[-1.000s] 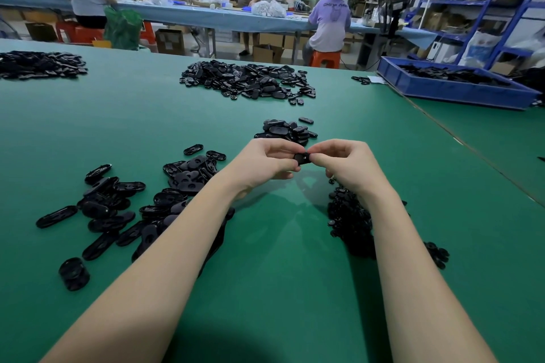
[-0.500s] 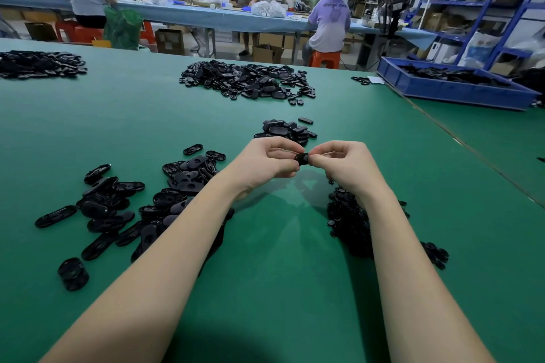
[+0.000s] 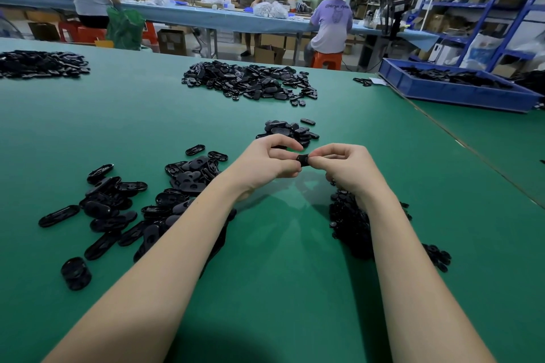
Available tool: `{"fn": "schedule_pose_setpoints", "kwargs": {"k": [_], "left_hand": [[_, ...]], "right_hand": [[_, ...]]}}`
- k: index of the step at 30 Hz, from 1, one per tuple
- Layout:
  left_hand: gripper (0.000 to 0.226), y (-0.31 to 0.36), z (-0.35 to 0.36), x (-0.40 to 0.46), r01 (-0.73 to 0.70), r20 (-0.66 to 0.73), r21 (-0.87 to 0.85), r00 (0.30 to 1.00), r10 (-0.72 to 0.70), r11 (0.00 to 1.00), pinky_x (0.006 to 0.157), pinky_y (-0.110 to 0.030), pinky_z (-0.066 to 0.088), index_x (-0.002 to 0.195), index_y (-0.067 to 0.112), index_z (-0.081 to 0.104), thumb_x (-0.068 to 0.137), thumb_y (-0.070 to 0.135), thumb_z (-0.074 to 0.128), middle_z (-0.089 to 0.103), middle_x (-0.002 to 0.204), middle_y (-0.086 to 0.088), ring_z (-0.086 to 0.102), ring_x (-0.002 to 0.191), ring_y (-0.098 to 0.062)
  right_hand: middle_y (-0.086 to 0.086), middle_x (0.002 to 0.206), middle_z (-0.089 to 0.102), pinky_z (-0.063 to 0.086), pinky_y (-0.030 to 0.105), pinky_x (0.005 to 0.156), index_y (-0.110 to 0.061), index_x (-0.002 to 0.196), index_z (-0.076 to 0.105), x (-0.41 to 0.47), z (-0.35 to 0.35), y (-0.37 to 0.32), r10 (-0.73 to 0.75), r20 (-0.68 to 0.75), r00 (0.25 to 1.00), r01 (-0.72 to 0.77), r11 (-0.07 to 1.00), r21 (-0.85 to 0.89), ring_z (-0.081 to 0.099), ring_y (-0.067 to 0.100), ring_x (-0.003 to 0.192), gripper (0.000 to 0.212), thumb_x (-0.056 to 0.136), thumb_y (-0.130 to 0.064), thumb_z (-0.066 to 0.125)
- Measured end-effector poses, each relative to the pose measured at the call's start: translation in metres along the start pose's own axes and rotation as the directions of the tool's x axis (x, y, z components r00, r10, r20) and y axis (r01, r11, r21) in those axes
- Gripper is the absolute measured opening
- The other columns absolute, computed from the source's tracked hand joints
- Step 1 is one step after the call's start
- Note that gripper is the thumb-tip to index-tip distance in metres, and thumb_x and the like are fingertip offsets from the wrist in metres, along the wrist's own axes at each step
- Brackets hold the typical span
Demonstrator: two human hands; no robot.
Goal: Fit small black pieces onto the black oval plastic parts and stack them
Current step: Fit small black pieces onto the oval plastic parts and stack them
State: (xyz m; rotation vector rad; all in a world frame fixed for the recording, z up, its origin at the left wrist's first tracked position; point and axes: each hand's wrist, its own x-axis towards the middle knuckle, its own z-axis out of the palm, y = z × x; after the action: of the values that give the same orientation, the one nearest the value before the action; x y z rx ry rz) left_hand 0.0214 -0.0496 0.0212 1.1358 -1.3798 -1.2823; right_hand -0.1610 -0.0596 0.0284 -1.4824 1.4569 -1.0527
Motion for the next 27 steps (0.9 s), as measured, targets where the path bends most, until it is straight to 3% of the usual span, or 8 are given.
{"fn": "schedule_pose_setpoints", "kwargs": {"k": [5, 9, 16, 23, 27], "left_hand": [[0.023, 0.001, -0.001, 0.0, 0.04, 0.009, -0.071, 0.999, -0.039, 0.997, 0.08, -0.025, 0.059, 0.108, 0.006, 0.064, 0.091, -0.01, 0.061, 0.074, 0.091, -0.011, 0.071, 0.076, -0.018], [0.019, 0.001, -0.002, 0.0, 0.063, 0.027, -0.101, 0.998, -0.061, 0.993, 0.081, -0.025, 0.059, 0.1, 0.007, 0.064, 0.091, -0.008, 0.059, 0.071, 0.085, -0.009, 0.067, 0.076, -0.018], [0.012, -0.001, 0.004, 0.0, 0.06, 0.008, -0.012, 0.998, -0.06, 0.998, 0.074, -0.023, 0.058, 0.098, 0.011, 0.065, 0.092, 0.0, 0.063, 0.062, 0.068, -0.003, 0.057, 0.063, -0.011], [0.013, 0.0, 0.008, -0.001, 0.077, -0.044, 0.036, 0.996, -0.075, 0.996, 0.079, -0.026, 0.059, 0.096, 0.009, 0.066, 0.089, -0.003, 0.065, 0.07, 0.074, -0.009, 0.06, 0.07, -0.018], [0.014, -0.001, 0.008, 0.0, 0.086, -0.067, 0.067, 0.994, -0.082, 0.994, 0.092, -0.034, 0.057, 0.096, 0.01, 0.067, 0.089, -0.001, 0.068, 0.072, 0.079, -0.009, 0.061, 0.074, -0.021]], "right_hand": [[-0.001, 0.079, 0.067, 0.035, 0.016, 0.041, -0.026, 0.093, 0.076, 0.0, -0.003, 0.002, 0.075, 0.026, 0.997, -0.076, 0.996, 0.052, 0.051, 0.003, 0.044, 0.017, 0.079, -0.027, 0.086], [-0.007, 0.079, 0.072, 0.035, 0.017, 0.041, -0.026, 0.084, 0.079, -0.001, -0.005, 0.004, 0.129, 0.095, 0.987, -0.139, 0.985, 0.106, 0.057, 0.007, 0.055, 0.012, 0.078, -0.03, 0.088], [-0.011, 0.073, 0.071, 0.036, 0.019, 0.046, -0.03, 0.081, 0.079, 0.0, -0.002, 0.006, 0.083, 0.147, 0.986, -0.096, 0.992, 0.086, 0.057, 0.006, 0.055, 0.015, 0.073, -0.035, 0.09], [-0.009, 0.067, 0.068, 0.034, 0.017, 0.043, -0.022, 0.082, 0.074, 0.001, 0.0, 0.005, 0.056, 0.128, 0.99, -0.055, 0.998, -0.017, 0.053, 0.005, 0.049, 0.009, 0.08, -0.024, 0.082], [-0.011, 0.06, 0.063, 0.034, 0.014, 0.04, -0.021, 0.08, 0.073, 0.002, 0.004, 0.006, 0.02, 0.093, 0.995, -0.013, 0.997, -0.072, 0.051, 0.005, 0.046, 0.008, 0.08, -0.023, 0.081]]}}
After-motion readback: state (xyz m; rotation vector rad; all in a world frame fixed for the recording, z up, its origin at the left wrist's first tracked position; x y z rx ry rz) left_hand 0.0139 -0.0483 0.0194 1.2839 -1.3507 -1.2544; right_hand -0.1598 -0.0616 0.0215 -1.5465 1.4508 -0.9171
